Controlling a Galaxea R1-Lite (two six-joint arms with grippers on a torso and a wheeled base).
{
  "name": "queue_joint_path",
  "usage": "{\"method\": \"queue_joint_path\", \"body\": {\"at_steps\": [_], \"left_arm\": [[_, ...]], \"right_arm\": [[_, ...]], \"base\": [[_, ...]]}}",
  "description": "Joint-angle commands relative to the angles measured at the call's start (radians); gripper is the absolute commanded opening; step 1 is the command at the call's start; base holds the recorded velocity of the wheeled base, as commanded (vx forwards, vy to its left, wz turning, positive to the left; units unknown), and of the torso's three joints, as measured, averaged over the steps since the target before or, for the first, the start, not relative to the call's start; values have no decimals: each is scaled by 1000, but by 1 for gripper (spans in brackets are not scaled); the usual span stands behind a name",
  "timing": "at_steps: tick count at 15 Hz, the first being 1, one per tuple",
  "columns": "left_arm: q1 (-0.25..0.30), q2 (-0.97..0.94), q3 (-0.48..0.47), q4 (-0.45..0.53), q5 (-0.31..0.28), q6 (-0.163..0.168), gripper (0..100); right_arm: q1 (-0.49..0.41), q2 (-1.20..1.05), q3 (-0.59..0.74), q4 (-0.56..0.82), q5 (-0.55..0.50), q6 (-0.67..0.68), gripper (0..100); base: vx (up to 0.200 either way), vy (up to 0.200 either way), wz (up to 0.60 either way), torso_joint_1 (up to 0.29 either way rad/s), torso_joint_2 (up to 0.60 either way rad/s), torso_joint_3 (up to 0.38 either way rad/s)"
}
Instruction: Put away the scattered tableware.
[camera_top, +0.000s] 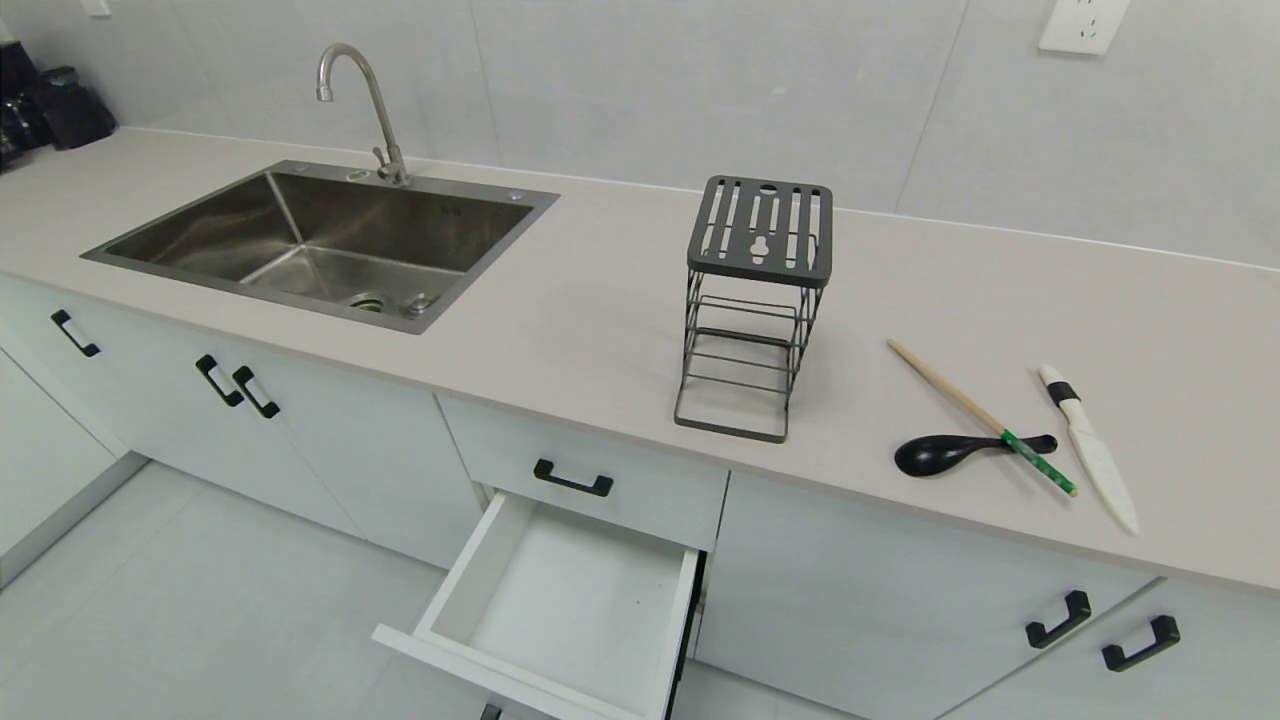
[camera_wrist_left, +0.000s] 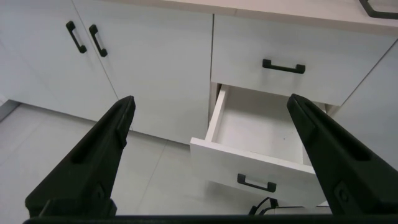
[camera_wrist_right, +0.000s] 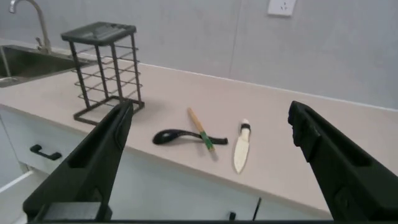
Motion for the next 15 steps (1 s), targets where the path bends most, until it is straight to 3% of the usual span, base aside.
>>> {"method": "queue_joint_path", "body": {"at_steps": [1,3,5,9,14,15], "left_arm": [[0,1,0,0,0,0,100],[0,1,0,0,0,0,100],[0,1,0,0,0,0,100],[0,1,0,0,0,0,100],[0,1,0,0,0,2,100],[0,1,0,0,0,2,100]], "right_arm": [[36,480,-293,4,131,-13,100],[65,710,-408,20,170,-25,100],[165,950,-457,20,159,-41,100],[185,1160,-533,24,154,-97,100],[180,1253,-678,442,-51,-36,100],[174,1302,-681,448,-100,-30,100]], "base": [[0,0,0,0,0,0],[0,0,0,0,0,0],[0,0,0,0,0,0],[0,0,0,0,0,0],[0,0,0,0,0,0],[0,0,0,0,0,0]]}}
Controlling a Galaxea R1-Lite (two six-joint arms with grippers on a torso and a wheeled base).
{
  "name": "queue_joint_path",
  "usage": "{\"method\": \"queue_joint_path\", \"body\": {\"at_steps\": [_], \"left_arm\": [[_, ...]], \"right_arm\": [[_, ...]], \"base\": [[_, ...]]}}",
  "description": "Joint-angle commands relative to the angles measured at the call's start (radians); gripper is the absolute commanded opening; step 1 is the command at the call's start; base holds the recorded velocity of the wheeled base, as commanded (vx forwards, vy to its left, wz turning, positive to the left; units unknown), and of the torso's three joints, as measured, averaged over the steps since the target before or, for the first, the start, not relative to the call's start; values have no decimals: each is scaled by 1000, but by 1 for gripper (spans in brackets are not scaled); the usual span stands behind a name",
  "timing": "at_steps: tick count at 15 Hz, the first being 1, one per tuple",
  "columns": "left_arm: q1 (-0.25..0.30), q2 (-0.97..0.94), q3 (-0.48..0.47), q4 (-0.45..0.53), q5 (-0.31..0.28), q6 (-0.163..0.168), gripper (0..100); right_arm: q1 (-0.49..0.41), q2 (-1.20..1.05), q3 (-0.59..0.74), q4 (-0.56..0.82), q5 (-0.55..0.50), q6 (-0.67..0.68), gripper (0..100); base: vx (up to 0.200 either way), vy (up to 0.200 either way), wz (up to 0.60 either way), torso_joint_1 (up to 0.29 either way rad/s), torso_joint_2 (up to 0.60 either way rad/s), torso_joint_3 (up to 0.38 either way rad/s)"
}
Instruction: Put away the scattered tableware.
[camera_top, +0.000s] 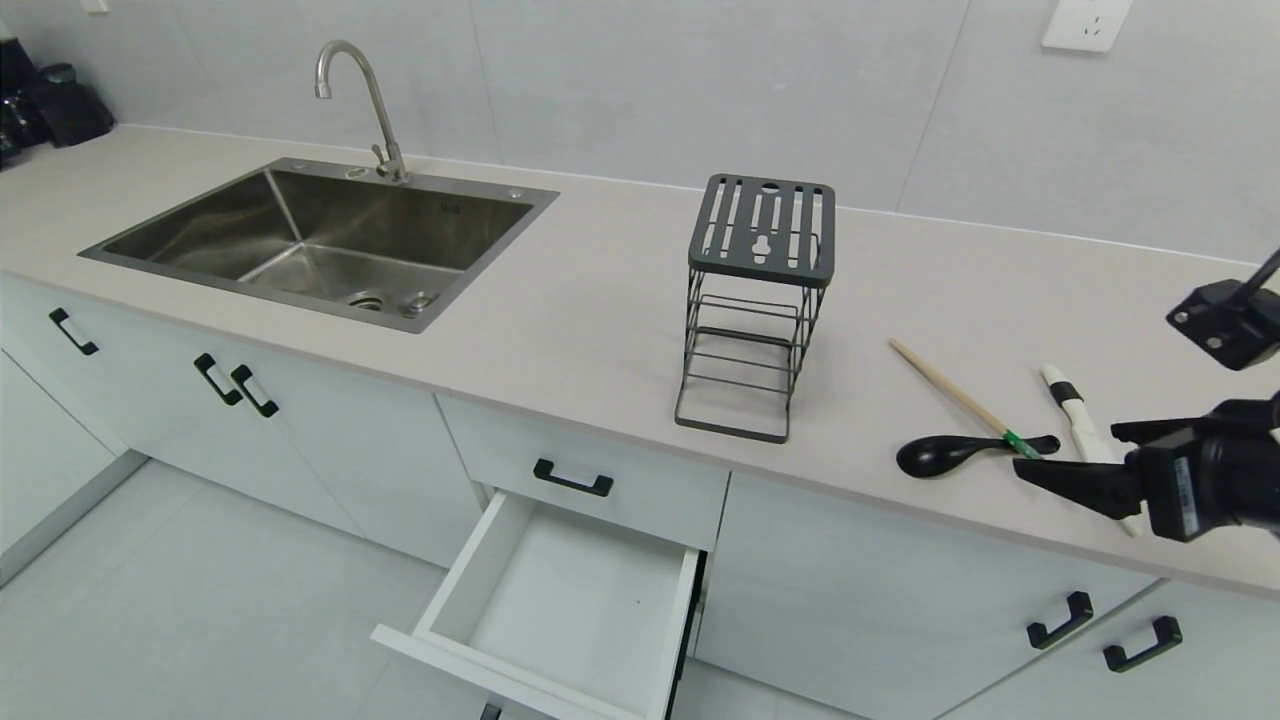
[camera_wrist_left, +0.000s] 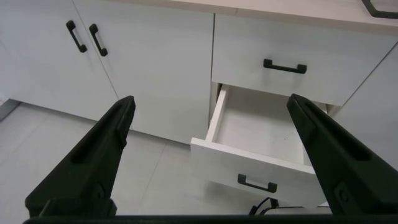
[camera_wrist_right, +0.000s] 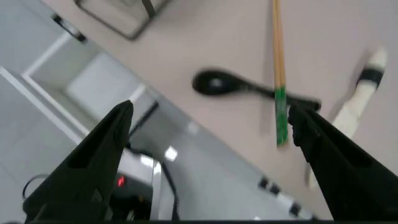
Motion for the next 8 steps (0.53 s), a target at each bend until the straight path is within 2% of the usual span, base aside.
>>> {"method": "queue_joint_path", "body": {"at_steps": [1,4,8], "left_arm": [[0,1,0,0,0,0,100],[0,1,0,0,0,0,100],[0,1,0,0,0,0,100]], "right_arm": [[-8,114,-29,8,-47,9,100],[-63,209,16,-39,-70,-1,100],[-132,263,109,-190,-61,-17,100]], "base": [[0,0,0,0,0,0],[0,0,0,0,0,0],[0,0,0,0,0,0]]}}
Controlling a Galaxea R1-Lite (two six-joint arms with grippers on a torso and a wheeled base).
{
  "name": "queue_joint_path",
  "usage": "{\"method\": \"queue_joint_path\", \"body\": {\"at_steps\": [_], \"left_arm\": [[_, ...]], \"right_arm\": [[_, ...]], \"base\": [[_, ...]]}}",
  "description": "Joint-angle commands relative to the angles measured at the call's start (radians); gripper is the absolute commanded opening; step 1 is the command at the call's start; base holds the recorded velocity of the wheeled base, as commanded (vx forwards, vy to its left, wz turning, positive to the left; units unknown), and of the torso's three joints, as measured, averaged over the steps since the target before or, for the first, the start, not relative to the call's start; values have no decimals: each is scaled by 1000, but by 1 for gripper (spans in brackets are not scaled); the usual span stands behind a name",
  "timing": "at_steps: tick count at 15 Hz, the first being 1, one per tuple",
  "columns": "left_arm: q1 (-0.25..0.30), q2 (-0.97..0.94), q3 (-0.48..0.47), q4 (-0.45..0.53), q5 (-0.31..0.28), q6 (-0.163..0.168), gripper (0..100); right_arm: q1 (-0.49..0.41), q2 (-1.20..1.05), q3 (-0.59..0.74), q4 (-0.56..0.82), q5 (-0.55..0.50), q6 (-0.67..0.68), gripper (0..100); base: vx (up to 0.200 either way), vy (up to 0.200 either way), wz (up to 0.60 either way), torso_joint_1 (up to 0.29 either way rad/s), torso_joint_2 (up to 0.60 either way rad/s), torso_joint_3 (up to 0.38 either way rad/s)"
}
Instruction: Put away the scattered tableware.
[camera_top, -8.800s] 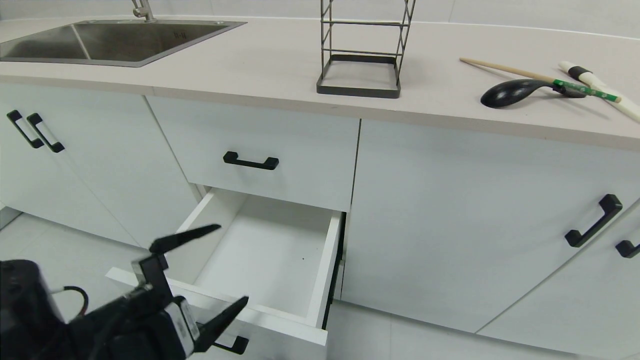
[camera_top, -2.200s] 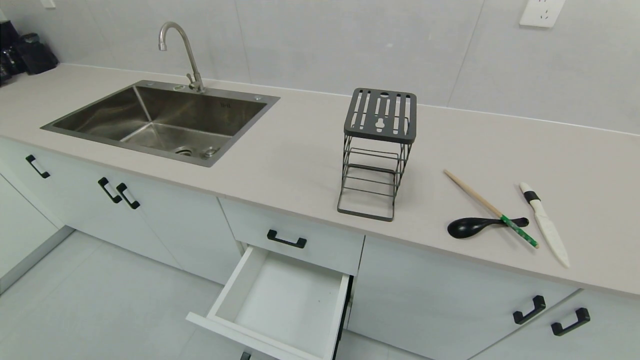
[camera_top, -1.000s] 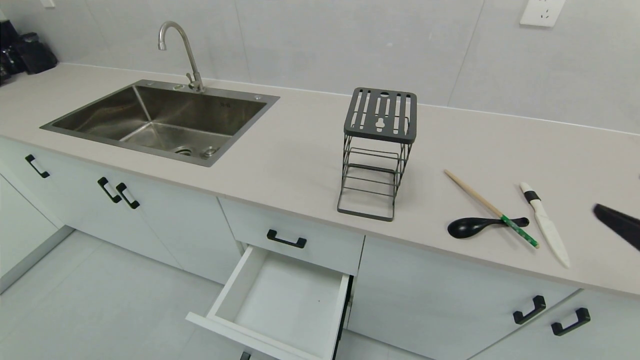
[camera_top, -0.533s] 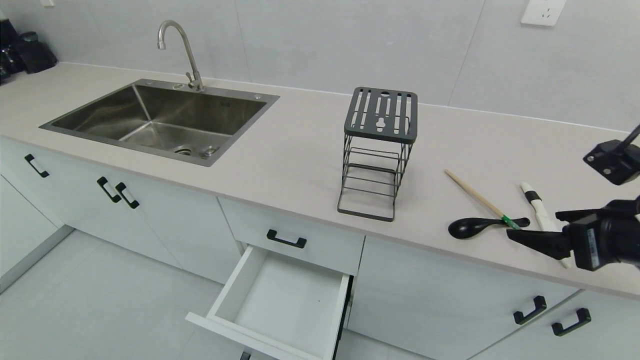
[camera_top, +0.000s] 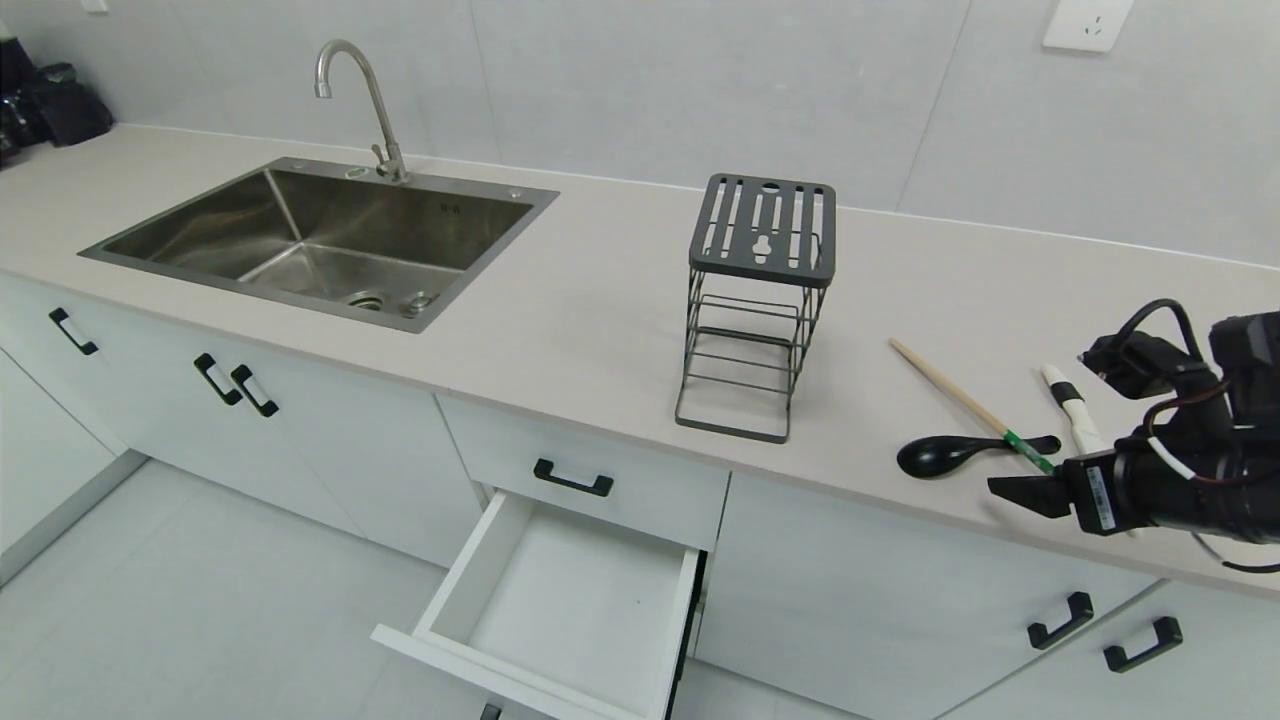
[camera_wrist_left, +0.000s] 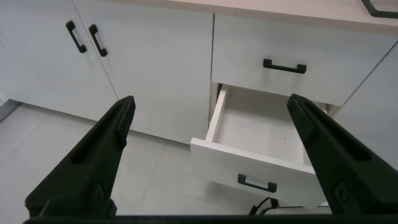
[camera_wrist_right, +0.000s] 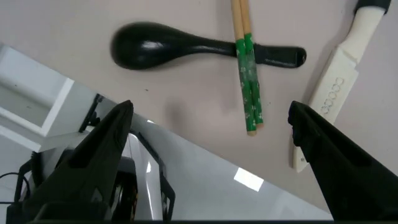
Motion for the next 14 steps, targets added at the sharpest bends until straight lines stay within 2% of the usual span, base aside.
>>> {"method": "queue_joint_path", "body": {"at_steps": [1,14], "left_arm": [[0,1,0,0,0,0,100],[0,1,0,0,0,0,100]], "right_arm": [[-38,48,51,-51,8,-17,100],[-61,155,-11,-134,43,-29,100]], "base": [[0,0,0,0,0,0],[0,0,0,0,0,0]]}}
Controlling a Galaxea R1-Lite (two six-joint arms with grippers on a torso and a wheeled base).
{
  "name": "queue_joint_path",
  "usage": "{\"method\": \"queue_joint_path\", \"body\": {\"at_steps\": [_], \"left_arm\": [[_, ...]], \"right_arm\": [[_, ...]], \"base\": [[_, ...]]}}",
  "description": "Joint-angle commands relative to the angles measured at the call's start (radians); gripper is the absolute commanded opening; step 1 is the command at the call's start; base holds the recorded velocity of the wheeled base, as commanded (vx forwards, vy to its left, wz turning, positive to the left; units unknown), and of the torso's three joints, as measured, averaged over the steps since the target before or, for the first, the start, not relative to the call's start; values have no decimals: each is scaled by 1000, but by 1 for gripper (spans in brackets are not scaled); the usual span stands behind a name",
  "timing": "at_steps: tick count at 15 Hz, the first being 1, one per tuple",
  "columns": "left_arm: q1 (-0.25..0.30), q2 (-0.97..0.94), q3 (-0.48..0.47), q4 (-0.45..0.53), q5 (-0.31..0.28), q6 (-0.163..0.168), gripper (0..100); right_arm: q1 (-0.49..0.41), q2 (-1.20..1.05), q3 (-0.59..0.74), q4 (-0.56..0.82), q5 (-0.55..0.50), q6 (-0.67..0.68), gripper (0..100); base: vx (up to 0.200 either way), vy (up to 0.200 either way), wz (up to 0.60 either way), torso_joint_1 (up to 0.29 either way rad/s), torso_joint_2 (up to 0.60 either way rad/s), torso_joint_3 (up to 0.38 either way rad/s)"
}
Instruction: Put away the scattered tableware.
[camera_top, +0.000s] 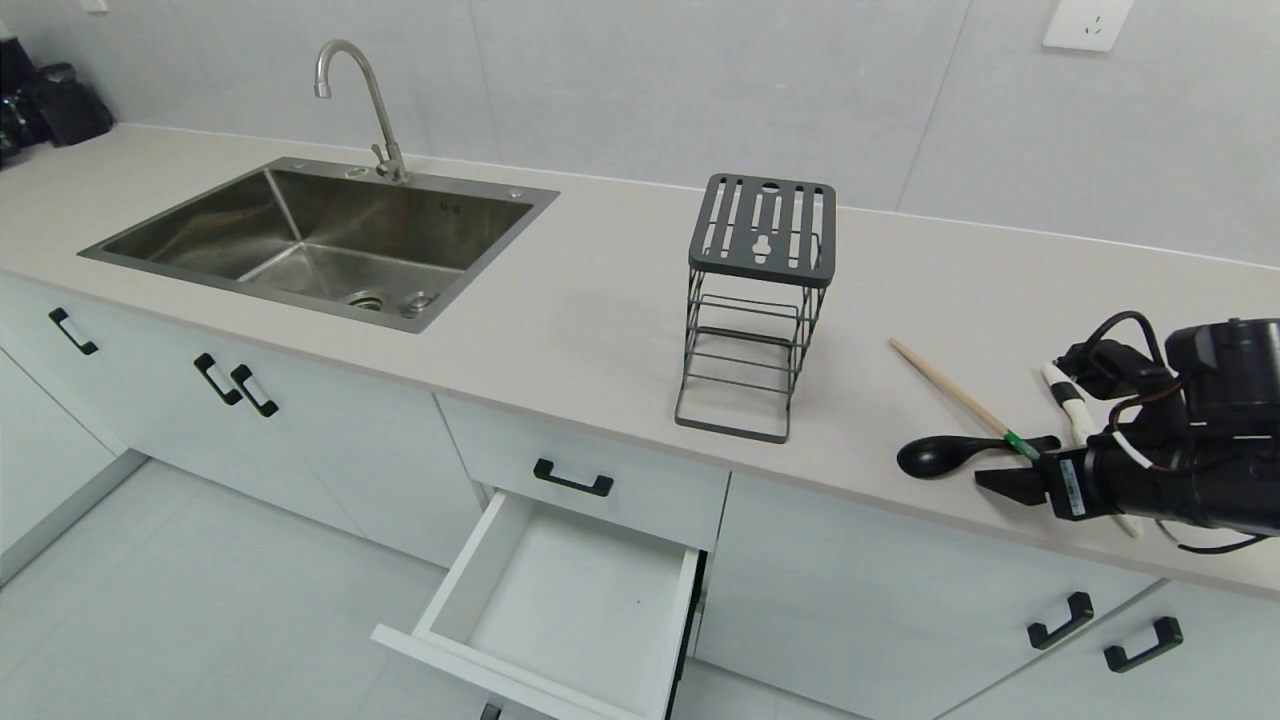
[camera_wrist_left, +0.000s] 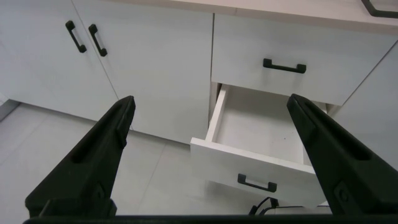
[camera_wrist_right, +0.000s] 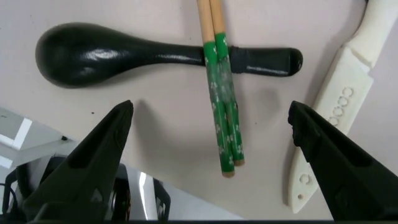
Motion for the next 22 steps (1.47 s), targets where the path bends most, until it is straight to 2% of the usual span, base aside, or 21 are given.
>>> {"method": "queue_joint_path", "body": {"at_steps": [1,5,6,17,22], "left_arm": [[0,1,0,1,0,0,100],[0,1,0,0,0,0,100],[0,1,0,1,0,0,100],[0,1,0,1,0,0,100],[0,1,0,1,0,0,100]], "right_arm": [[0,16,-15,-7,3,0,100],[7,19,-3,-7,1,-2,100],[7,20,-4,-8,1,-2,0],[-13,-27,19,-21,-3,-5,0],[2,-185,-10,-48,20,-137,0]], "base": [[0,0,0,0,0,0],[0,0,0,0,0,0],[0,0,0,0,0,0],[0,0,0,0,0,0],[0,0,0,0,0,0]]}}
